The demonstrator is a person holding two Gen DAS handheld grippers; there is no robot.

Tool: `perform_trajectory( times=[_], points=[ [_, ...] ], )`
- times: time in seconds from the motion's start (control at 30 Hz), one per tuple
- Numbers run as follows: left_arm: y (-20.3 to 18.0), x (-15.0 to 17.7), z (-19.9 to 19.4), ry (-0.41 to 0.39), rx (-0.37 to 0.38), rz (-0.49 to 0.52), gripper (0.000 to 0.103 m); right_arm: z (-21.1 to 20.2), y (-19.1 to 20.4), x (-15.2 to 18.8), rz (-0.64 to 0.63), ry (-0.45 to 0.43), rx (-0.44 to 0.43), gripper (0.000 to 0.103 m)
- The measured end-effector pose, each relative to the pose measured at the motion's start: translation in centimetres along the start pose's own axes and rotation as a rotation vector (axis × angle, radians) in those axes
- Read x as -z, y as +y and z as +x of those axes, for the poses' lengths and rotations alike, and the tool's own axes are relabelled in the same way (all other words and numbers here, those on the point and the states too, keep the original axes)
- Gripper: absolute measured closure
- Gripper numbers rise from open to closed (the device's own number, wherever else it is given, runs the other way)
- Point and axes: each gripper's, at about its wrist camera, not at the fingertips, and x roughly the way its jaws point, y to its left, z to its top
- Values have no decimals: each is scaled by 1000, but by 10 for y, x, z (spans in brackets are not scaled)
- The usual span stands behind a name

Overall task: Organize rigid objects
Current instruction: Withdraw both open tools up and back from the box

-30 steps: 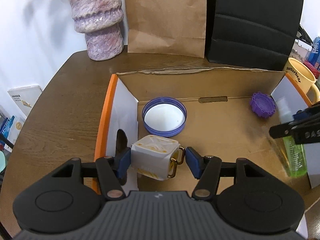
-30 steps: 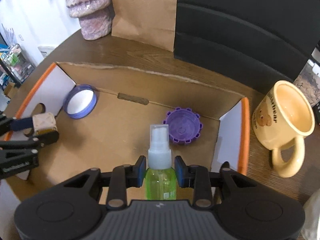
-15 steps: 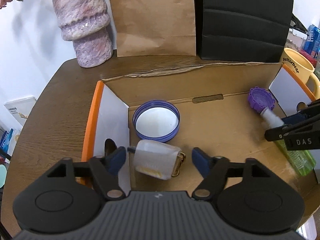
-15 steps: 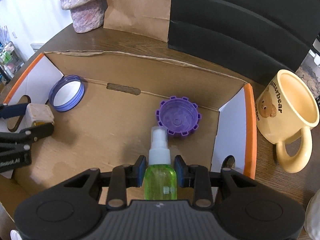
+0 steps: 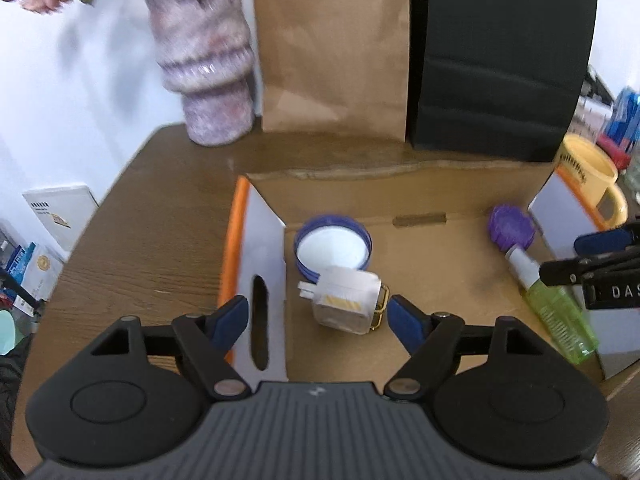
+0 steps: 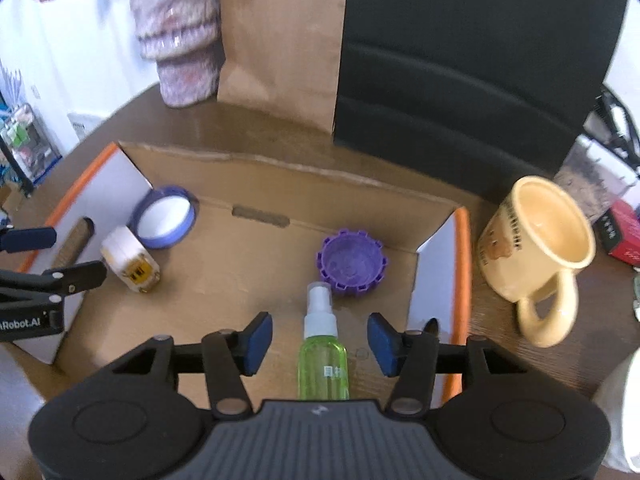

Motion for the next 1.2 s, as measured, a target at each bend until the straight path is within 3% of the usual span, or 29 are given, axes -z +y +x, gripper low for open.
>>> perform_trajectory(
  times=[0.23, 0.37, 0.43, 0.57, 0.83, 0.97, 1.2],
  points=[
    [4, 4, -59, -122, -16, -26, 20, -53, 3, 16, 8, -85, 3, 49],
    [4, 19, -95, -238, -18, -40, 12, -86, 5, 34, 13, -182, 16, 35],
    [2, 28, -107, -275, -27, -43, 12, -97, 7, 42, 21, -231, 19, 33],
    [-2, 47, -125, -322, -30, -40, 12, -116, 12, 64, 35, -330, 17, 32],
    [-7, 86, -153, -513, -24, -55, 12, -145, 23, 111, 45, -543, 12, 32],
    [-8, 103, -162, -580, -27, -53, 12, -154, 29, 133, 35, -649, 28, 25],
    [-6, 125, -172, -637, -36, -56, 12, -161, 37, 162, 48, -729, 35, 24]
  ],
)
